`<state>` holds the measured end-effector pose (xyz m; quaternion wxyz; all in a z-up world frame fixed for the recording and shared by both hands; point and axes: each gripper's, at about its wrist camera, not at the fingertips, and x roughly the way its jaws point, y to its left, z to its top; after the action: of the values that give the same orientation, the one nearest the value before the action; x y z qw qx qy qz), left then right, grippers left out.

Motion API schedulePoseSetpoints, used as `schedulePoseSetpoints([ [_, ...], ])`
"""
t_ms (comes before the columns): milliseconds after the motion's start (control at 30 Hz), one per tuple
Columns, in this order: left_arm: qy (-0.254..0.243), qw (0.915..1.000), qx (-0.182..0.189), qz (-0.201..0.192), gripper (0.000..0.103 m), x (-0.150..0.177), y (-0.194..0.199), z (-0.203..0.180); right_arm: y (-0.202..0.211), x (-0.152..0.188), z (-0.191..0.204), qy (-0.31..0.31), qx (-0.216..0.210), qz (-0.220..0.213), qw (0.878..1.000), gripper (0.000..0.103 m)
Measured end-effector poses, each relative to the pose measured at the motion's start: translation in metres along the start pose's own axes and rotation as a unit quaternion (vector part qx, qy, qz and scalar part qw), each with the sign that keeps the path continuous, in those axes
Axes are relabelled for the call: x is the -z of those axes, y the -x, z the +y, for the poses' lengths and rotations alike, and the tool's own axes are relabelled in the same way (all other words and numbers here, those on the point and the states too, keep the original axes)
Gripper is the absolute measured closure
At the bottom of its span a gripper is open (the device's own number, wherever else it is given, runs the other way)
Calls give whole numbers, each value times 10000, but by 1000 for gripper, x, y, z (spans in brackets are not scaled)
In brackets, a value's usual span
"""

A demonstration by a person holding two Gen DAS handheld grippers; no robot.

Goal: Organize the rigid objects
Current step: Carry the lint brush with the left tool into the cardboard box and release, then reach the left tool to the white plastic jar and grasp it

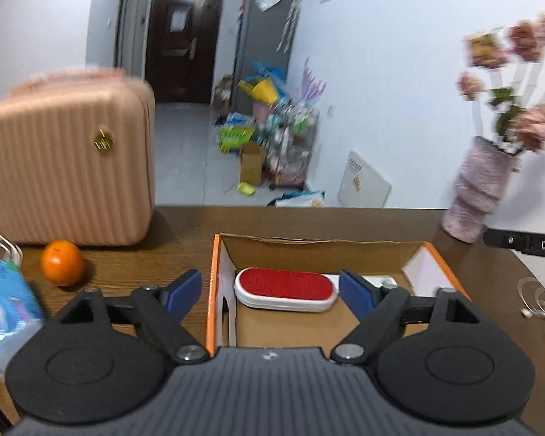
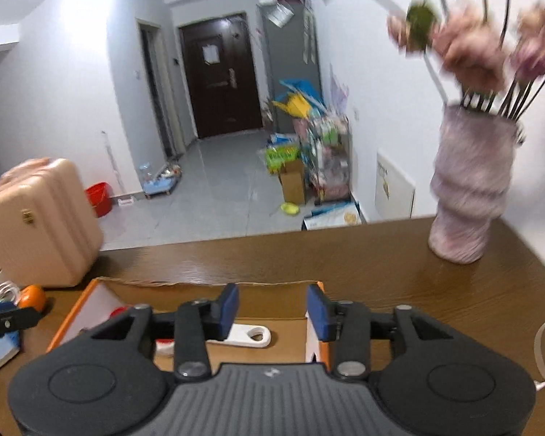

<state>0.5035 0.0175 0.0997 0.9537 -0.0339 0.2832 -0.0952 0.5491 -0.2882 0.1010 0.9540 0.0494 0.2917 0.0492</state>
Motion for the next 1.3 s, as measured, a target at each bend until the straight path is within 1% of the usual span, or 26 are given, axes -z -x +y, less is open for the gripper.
schedulePoseSetpoints([
  [33, -90, 9998, 63, -190, 13, 6, 23, -1, 19, 4, 1, 130, -20, -80, 9999, 49],
  [100, -237, 9983, 107, -519, 9, 18, 61, -5, 55, 12, 4, 382, -100, -241, 9989, 39],
  [200, -385, 9949, 62, -933, 3, 46, 118, -10, 110, 37, 8, 581, -230, -434, 9971, 34],
  [267, -451, 9924, 37, -1141, 2, 68, 149, -15, 145, 60, 11, 662, -285, -606, 9956, 28],
  [300, -544, 9908, 23, -1240, 2, 80, 161, -18, 161, 74, 13, 703, -317, -708, 9945, 23],
  [333, -633, 9890, 2, -1339, 2, 93, 174, -22, 178, 89, 15, 741, -352, -819, 9933, 20],
  [367, -678, 9874, -47, -1432, 2, 110, 186, -27, 192, 104, 18, 757, -356, -911, 9923, 20],
  [500, -632, 9843, -109, -1647, 0, 170, 225, -41, 239, 167, 23, 718, -368, -1257, 9888, 17],
  [533, -604, 9836, -131, -1693, 0, 183, 232, -44, 248, 185, 24, 677, -337, -1336, 9881, 15],
  [633, -611, 9818, -190, -1790, 0, 224, 254, -49, 272, 235, 30, 603, -188, -1491, 9868, 14],
  [667, -629, 9810, -267, -1815, 0, 239, 262, -52, 278, 251, 30, 641, -180, -1550, 9857, 13],
  [700, -667, 9801, -324, -1843, 0, 251, 268, -55, 286, 268, 33, 653, -156, -1612, 9846, 7],
  [733, -675, 9797, -360, -1854, 0, 264, 275, -55, 292, 285, 35, 610, -139, -1673, 9839, 3],
  [800, -646, 9807, -389, -1804, 0, 286, 285, -56, 304, 316, 40, 409, -161, -1743, 9837, 2],
  [867, -631, 9837, -292, -1657, 0, 304, 292, -56, 313, 340, 43, 488, -276, -1703, 9838, 2],
  [967, -751, 9855, -195, -1509, 0, 313, 291, -60, 323, 353, 46, 506, -319, -1682, 9839, 2],
  [1033, -770, 9850, -219, -1530, 0, 312, 288, -63, 325, 350, 44, 500, -328, -1752, 9827, 2],
  [1133, -713, 9853, -185, -1540, 0, 308, 283, -61, 323, 343, 43, 453, -164, -1849, 9816, 2],
  [1300, -732, 9875, -205, -1383, 0, 305, 267, -58, 308, 344, 41, 429, -179, -1670, 9849, 2],
])
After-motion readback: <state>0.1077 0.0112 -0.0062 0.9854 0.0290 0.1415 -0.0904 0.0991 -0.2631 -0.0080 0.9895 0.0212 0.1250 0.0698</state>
